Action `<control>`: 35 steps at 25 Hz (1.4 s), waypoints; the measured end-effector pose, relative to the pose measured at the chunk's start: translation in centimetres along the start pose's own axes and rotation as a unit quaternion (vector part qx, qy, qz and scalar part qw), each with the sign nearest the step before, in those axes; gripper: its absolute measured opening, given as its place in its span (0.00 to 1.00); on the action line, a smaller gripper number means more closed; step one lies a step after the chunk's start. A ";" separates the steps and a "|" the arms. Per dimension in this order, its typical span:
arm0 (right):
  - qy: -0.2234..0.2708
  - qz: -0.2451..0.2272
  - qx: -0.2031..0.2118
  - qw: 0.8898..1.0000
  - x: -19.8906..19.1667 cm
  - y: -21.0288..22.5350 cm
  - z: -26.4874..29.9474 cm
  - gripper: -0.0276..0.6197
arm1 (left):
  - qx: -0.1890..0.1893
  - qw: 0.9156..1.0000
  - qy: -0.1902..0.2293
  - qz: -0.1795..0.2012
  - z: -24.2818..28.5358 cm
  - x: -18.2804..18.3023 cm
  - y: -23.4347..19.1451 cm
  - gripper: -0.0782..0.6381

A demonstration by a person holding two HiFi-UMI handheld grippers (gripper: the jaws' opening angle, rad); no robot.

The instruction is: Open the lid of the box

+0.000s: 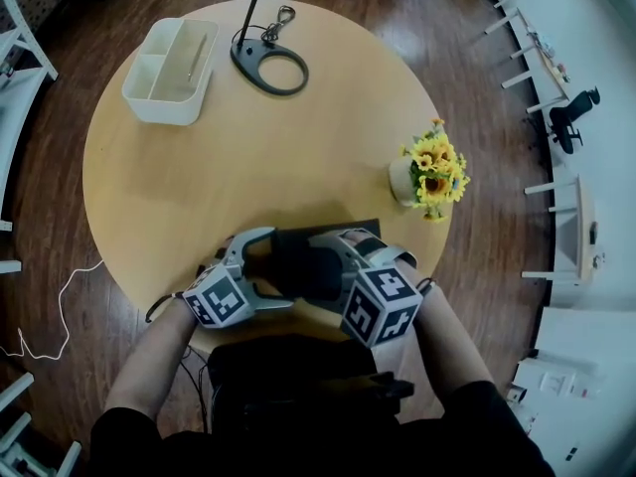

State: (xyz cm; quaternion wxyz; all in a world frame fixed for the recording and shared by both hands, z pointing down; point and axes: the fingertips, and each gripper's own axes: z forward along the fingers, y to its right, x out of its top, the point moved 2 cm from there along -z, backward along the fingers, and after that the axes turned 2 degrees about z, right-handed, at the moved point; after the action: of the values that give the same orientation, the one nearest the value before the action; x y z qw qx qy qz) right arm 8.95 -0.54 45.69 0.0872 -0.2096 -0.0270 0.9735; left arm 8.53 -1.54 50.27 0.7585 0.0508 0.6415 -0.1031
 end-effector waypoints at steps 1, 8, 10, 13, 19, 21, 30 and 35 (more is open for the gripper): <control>-0.001 -0.003 0.009 1.000 0.2 -0.3 0.3 0.60 | 0.001 1.000 0.000 0.000 0.0 0.0 0.0 0.93; -0.024 -0.033 0.010 0.999 0.6 -0.8 1.6 0.67 | 0.002 1.000 0.000 -0.002 0.0 0.1 0.1 0.93; -0.026 -0.029 0.003 0.999 0.9 -0.6 1.4 0.67 | 0.002 1.000 0.000 -0.002 -0.1 0.0 0.0 0.93; -0.030 -0.037 -0.005 0.999 1.1 -0.6 1.3 0.67 | 0.002 1.000 0.000 -0.003 -0.1 0.0 -0.1 0.93; 0.066 -0.014 -0.131 0.989 3.7 3.5 -2.1 0.06 | -0.006 1.000 -0.003 0.008 0.1 0.1 0.2 0.92; 0.057 0.039 -0.085 0.994 3.8 3.7 -2.5 0.48 | -0.007 1.000 -0.001 0.009 0.2 0.2 0.2 0.92; -0.027 0.062 -0.050 0.996 -1.9 -0.7 -0.6 0.58 | -0.008 1.000 0.001 0.007 0.2 0.3 0.1 0.93; -0.056 0.050 -0.049 0.996 -2.7 -1.7 0.4 0.58 | -0.009 1.000 -0.005 -0.002 0.2 -0.3 0.3 0.93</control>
State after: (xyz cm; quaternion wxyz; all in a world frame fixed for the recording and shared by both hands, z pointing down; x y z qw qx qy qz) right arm 11.49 0.68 47.26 0.0263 -0.1602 -0.0690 0.9843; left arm 8.72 -1.22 50.58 0.7617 0.0426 0.6389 -0.0993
